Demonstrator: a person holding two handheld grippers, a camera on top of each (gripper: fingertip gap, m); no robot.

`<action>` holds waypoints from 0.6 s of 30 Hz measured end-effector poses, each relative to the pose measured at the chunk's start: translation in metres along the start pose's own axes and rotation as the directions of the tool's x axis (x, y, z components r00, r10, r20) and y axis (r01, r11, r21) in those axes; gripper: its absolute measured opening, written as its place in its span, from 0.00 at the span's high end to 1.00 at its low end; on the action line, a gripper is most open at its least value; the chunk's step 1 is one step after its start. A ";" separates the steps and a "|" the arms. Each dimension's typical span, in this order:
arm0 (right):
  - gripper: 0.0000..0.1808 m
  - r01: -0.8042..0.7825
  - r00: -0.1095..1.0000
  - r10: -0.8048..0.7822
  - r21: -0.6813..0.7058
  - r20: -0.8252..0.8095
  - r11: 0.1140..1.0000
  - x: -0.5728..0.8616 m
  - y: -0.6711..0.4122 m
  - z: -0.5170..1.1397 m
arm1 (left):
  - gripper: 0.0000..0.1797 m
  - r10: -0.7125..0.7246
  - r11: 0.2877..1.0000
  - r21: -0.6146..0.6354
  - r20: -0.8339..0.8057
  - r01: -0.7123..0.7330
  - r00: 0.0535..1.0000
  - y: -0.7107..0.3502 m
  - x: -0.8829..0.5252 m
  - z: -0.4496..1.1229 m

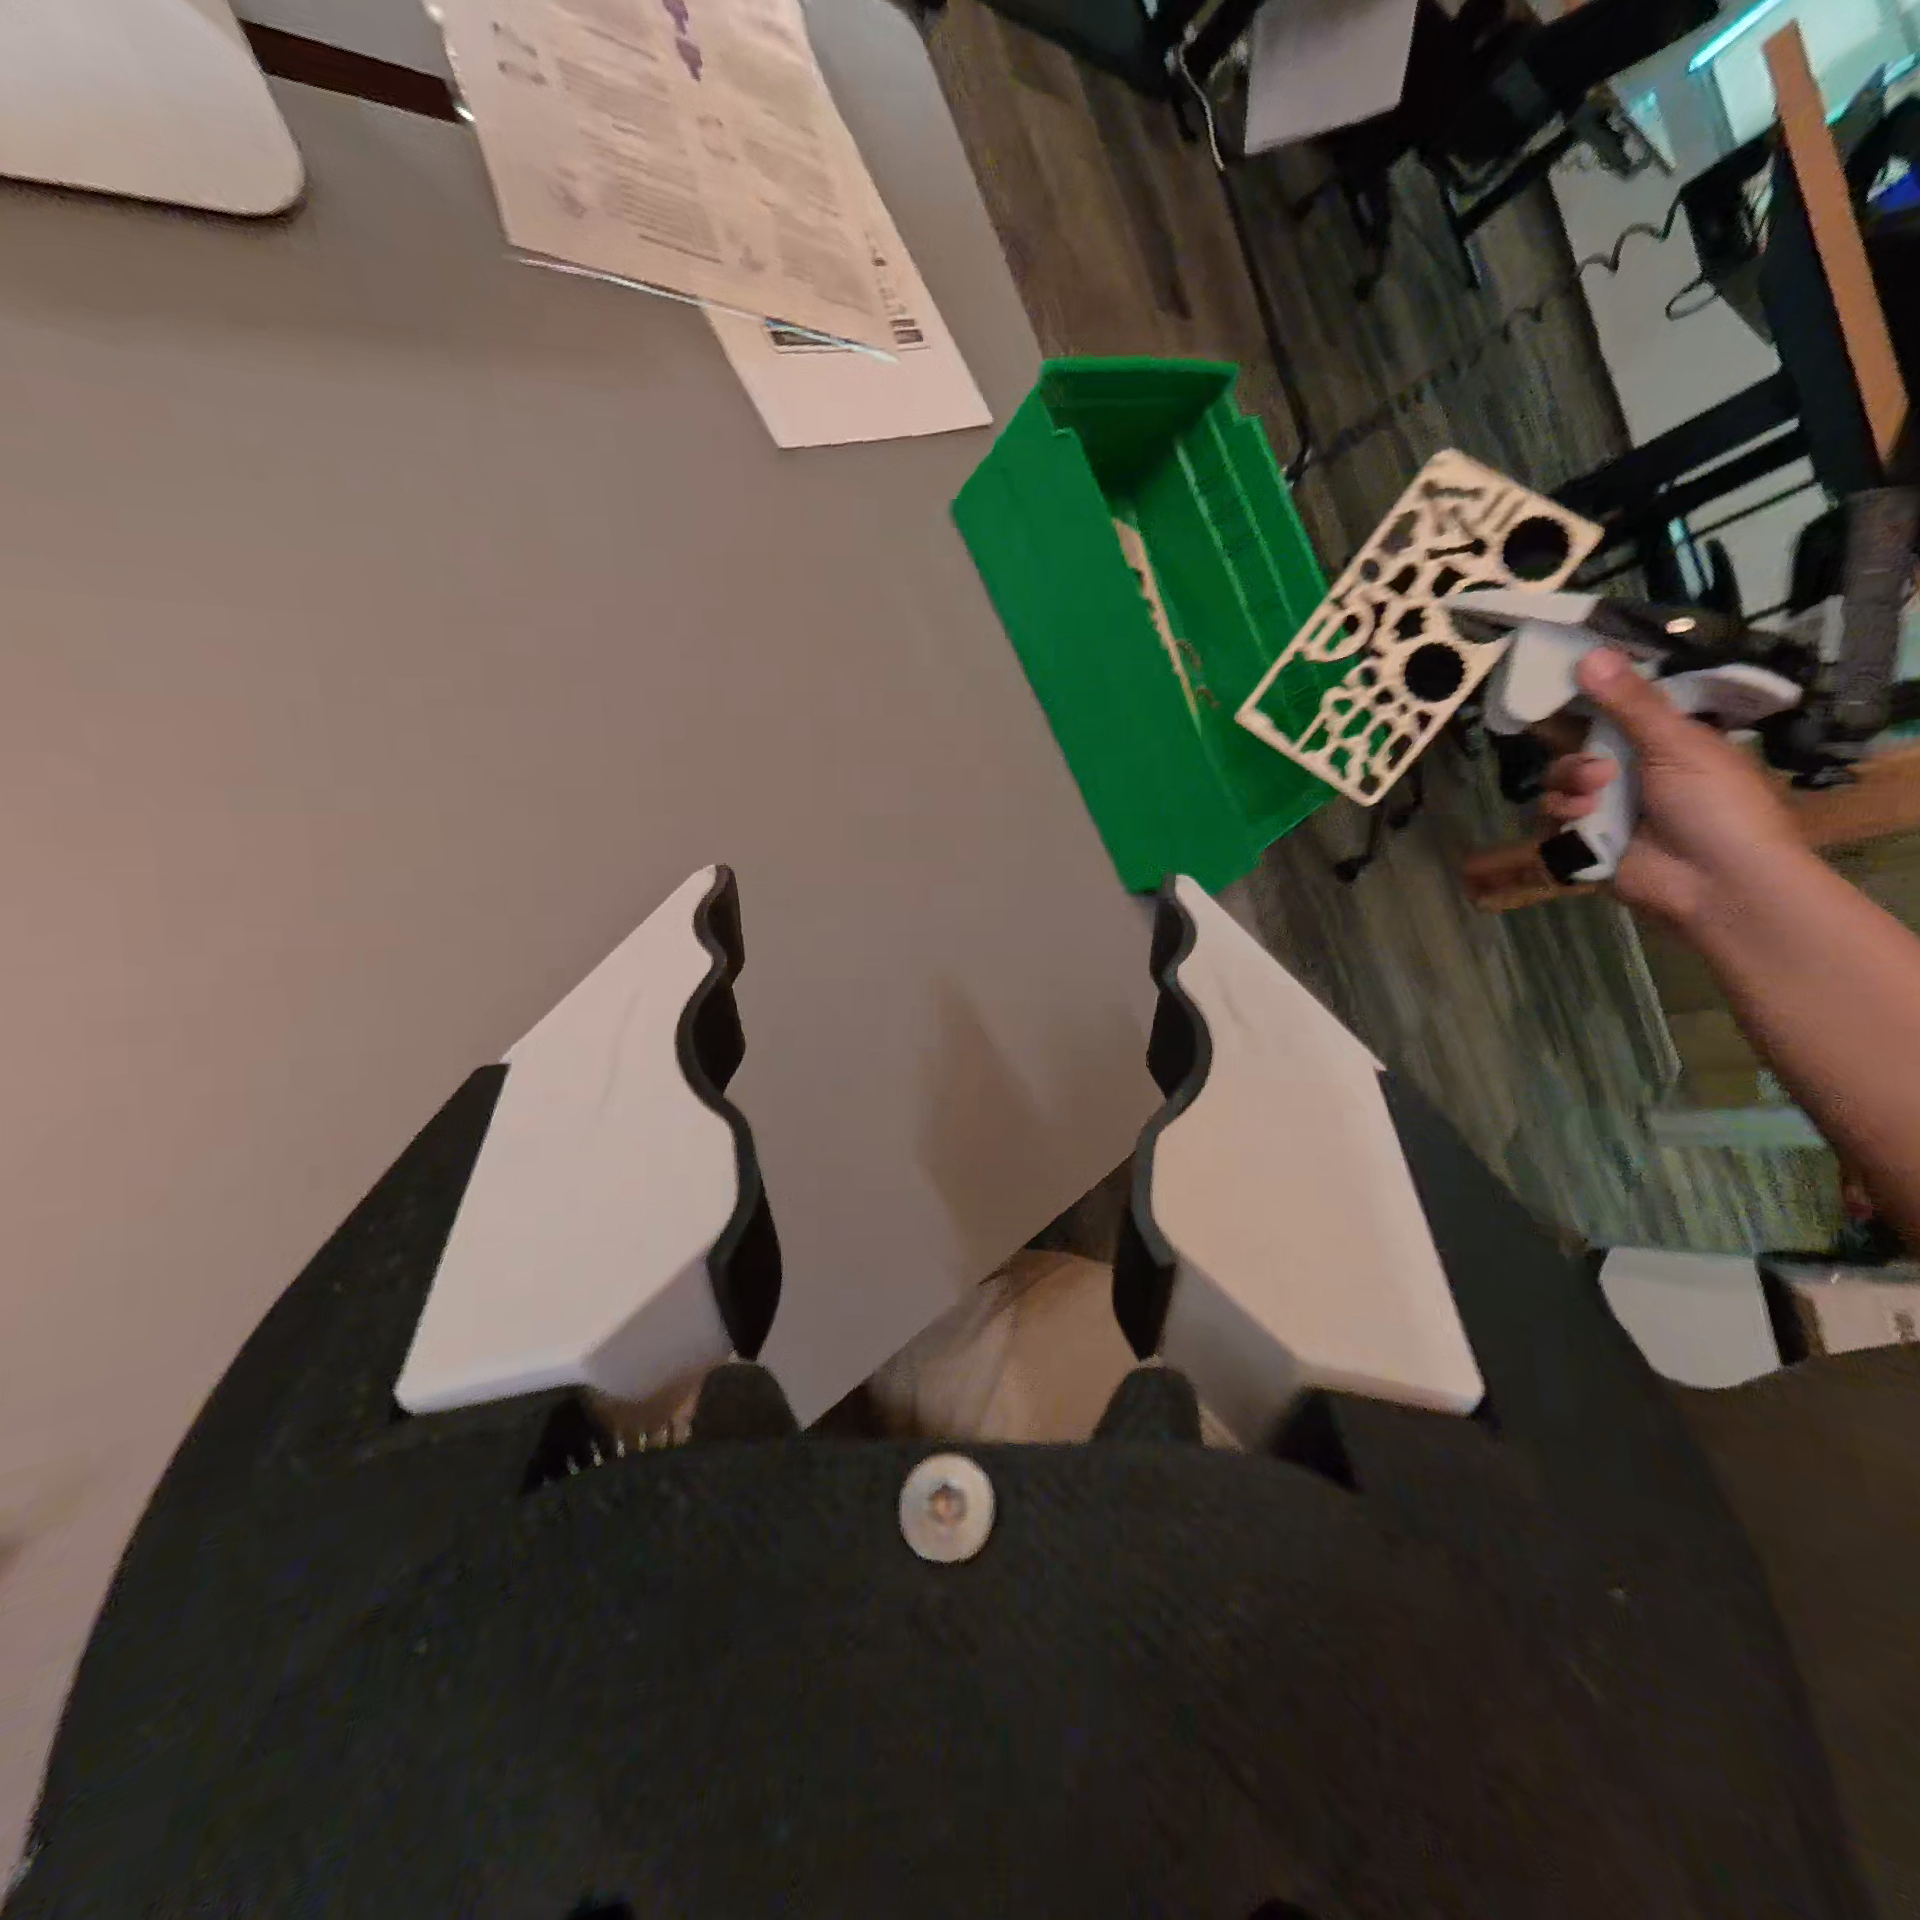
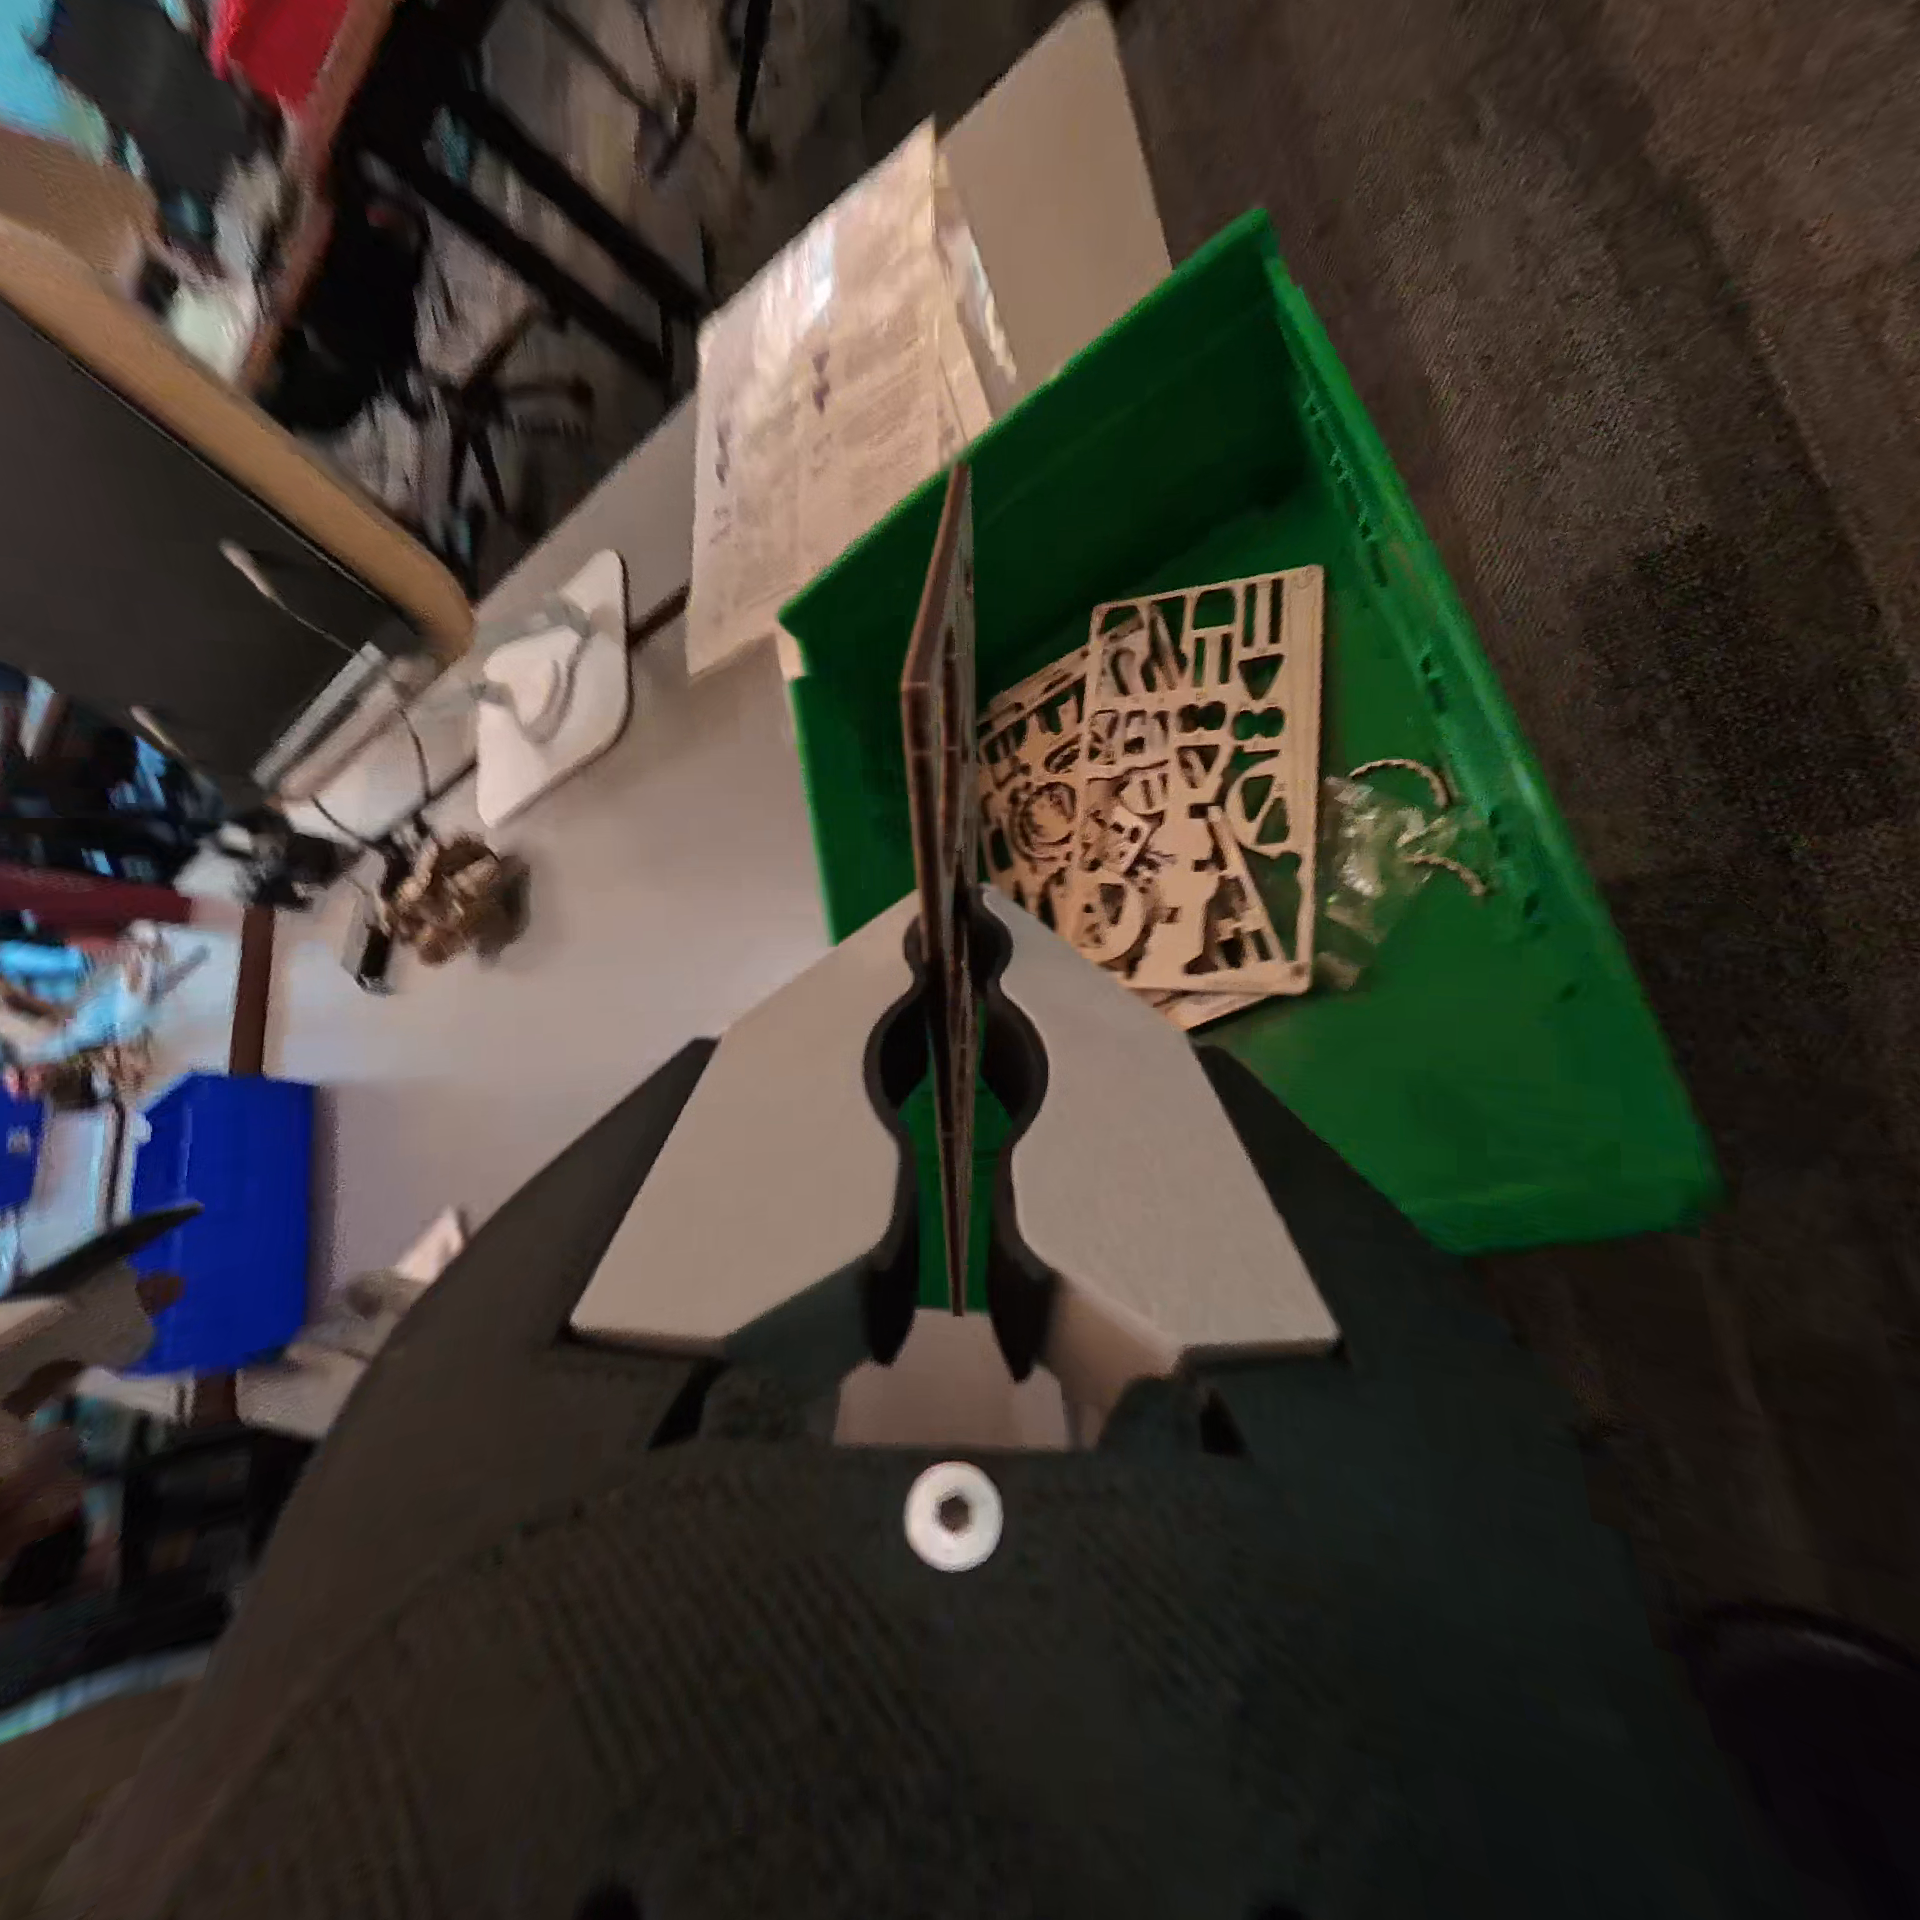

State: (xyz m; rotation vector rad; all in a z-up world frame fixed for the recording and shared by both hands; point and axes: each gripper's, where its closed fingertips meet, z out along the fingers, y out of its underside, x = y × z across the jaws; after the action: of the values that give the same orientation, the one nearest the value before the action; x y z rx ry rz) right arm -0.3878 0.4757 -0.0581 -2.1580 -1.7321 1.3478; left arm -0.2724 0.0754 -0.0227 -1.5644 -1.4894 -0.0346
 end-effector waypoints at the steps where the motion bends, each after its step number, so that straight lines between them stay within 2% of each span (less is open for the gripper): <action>1: 1.00 0.024 1.000 -0.023 -0.061 0.011 0.998 0.008 0.000 0.011 | 0.60 -0.019 1.000 0.004 -0.003 0.019 1.000 0.001 0.013 0.008; 4: 0.99 0.096 0.991 -0.072 -0.210 0.116 0.973 0.011 0.001 0.043 | 0.59 -0.038 0.999 -0.004 0.003 0.038 0.999 0.007 0.047 0.024; 6: 0.79 0.166 0.984 -0.144 -0.268 0.100 0.949 0.025 0.000 0.060 | 0.58 -0.001 1.000 -0.017 0.041 0.002 0.999 0.016 0.061 0.026; 7: 0.75 0.188 0.982 -0.182 -0.277 0.044 0.942 0.039 -0.004 0.065 | 0.58 0.014 0.999 -0.032 0.064 -0.012 0.998 0.021 0.063 0.026; 12: 0.78 0.225 0.963 -0.245 -0.164 -0.109 0.960 0.085 -0.030 0.056 | 0.59 -0.006 0.998 -0.059 0.141 0.015 0.990 0.039 0.061 0.015; 16: 0.74 0.415 0.846 -0.470 -0.239 -0.253 0.878 0.123 -0.035 0.053 | 0.60 -0.077 0.995 -0.056 0.182 0.088 0.980 0.051 0.051 0.008; 17: 0.75 0.452 0.806 -0.520 -0.274 -0.281 0.849 0.129 -0.035 0.056 | 0.60 -0.087 0.994 -0.055 0.199 0.099 0.976 0.054 0.047 0.005; 18: 0.80 0.472 0.776 -0.556 -0.311 -0.297 0.825 0.134 -0.033 0.060 | 0.60 -0.096 0.993 -0.052 0.218 0.110 0.971 0.057 0.042 0.001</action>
State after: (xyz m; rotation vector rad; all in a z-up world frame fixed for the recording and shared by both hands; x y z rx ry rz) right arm -0.4540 0.5702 -0.1540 -1.6629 -2.1506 0.5795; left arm -0.2168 0.1191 -0.0321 -1.5796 -1.7542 0.0289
